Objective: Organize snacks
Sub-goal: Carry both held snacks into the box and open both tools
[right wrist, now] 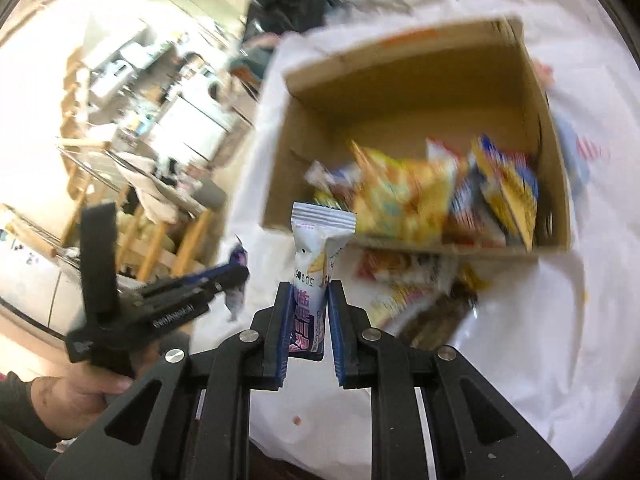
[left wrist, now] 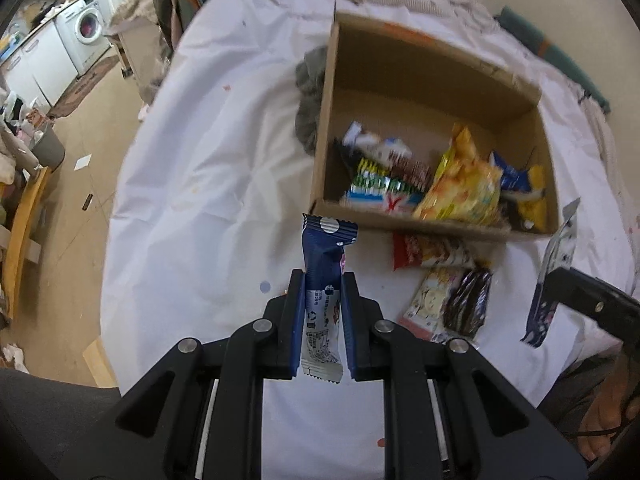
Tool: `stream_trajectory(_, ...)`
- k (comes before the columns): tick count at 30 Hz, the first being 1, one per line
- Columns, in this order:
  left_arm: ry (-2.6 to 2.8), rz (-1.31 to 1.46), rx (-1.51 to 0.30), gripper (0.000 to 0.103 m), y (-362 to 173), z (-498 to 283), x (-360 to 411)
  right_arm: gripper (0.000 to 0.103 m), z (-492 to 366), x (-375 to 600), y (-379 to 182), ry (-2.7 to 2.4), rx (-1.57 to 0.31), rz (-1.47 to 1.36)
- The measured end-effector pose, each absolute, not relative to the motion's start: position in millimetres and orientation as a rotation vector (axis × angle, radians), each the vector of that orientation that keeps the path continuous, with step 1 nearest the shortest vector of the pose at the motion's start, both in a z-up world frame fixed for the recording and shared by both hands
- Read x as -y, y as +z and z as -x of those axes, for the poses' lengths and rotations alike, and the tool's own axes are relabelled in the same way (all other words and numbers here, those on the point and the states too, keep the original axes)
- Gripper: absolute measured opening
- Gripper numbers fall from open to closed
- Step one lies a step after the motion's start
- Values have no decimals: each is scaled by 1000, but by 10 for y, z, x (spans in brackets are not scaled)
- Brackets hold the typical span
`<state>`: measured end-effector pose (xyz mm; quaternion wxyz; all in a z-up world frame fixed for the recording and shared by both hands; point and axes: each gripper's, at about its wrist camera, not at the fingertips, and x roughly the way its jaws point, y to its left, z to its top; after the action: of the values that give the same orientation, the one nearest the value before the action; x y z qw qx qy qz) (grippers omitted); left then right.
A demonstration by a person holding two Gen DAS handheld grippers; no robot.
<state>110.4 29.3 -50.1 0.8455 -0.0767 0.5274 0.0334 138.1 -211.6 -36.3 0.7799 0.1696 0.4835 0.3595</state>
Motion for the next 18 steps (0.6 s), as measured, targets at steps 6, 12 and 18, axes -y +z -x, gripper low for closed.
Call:
stream_trajectory(6, 77, 165, -1012, 14, -115, -1217, -345, 18, -1522, 2352, -127, 720, -946, -417)
stream_trajectory(12, 62, 143, -959, 14, 122, -1487, -300, 18, -1706, 2712, 18, 494, -859, -412)
stream_trajectory(18, 33, 120, -961, 14, 126, -1700, -189, 18, -1932, 2953, -2, 364, -862, -412)
